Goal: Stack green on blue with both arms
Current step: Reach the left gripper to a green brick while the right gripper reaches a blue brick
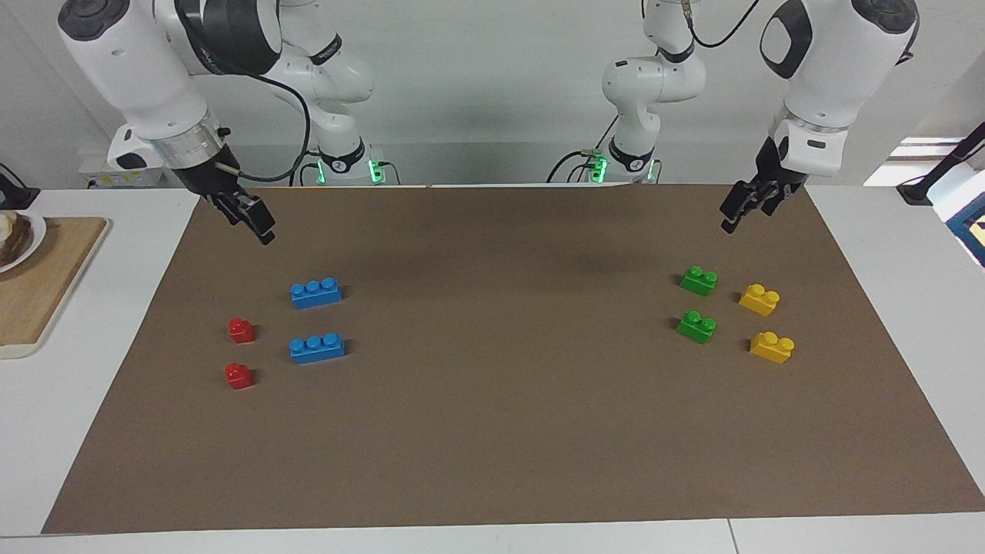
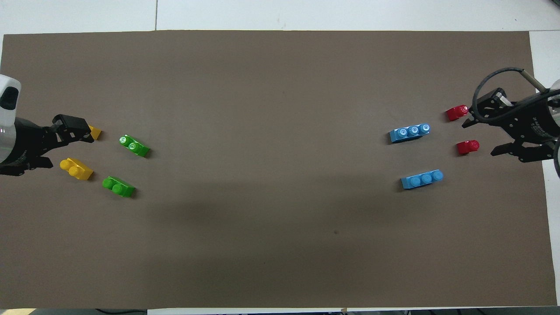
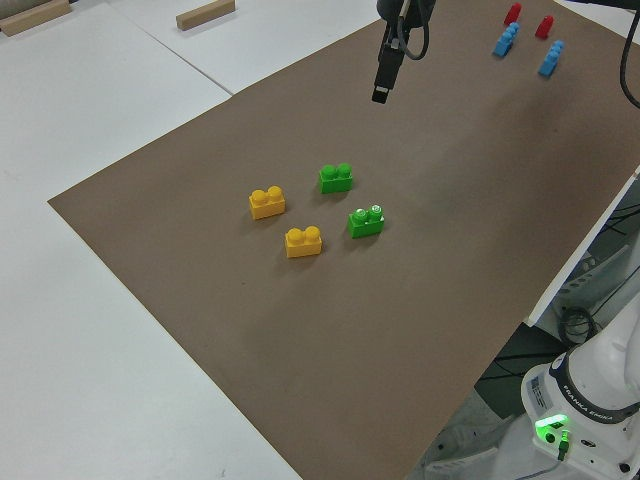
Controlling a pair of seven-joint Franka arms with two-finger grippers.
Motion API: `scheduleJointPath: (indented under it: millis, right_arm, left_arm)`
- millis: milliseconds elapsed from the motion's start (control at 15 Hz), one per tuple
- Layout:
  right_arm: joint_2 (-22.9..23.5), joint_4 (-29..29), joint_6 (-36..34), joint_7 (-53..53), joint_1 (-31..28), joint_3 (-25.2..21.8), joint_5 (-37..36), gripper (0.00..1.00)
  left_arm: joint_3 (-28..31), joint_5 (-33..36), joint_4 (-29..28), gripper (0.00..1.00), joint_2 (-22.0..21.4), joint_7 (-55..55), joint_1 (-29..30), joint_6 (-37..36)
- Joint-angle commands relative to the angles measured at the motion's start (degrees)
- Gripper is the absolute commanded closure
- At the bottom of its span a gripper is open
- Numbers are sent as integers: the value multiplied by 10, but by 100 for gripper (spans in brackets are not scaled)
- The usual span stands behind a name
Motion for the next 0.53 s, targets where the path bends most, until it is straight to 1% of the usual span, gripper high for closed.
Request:
scheduleJointPath:
  millis: [0,67,133,200,267,333,467]
  right_arm:
    - [23,0,9,63,-37,2,75,18]
    - [37,4,12,76,-46,1,101,18]
    - [49,12,12,79,-51,1,108,18]
    - [63,17,13,81,-58,1,111,18]
    - [75,18,16,91,-68,0,130,19]
    - [92,24,24,94,-77,0,149,19]
    - [121,26,45,94,-84,0,158,19]
  left_arm:
    - [4,6,-42,0,-18,-105,-10,33]
    - [4,0,-53,0,-18,-148,-10,49]
    - [4,-9,-61,0,-18,-186,-10,61]
    - [4,-12,-65,0,-15,-212,-10,67]
    - [4,-13,-68,0,-10,-224,-10,72]
    - [4,-13,-70,0,3,-233,-10,79]
    - [5,-13,-70,0,27,-254,-9,91]
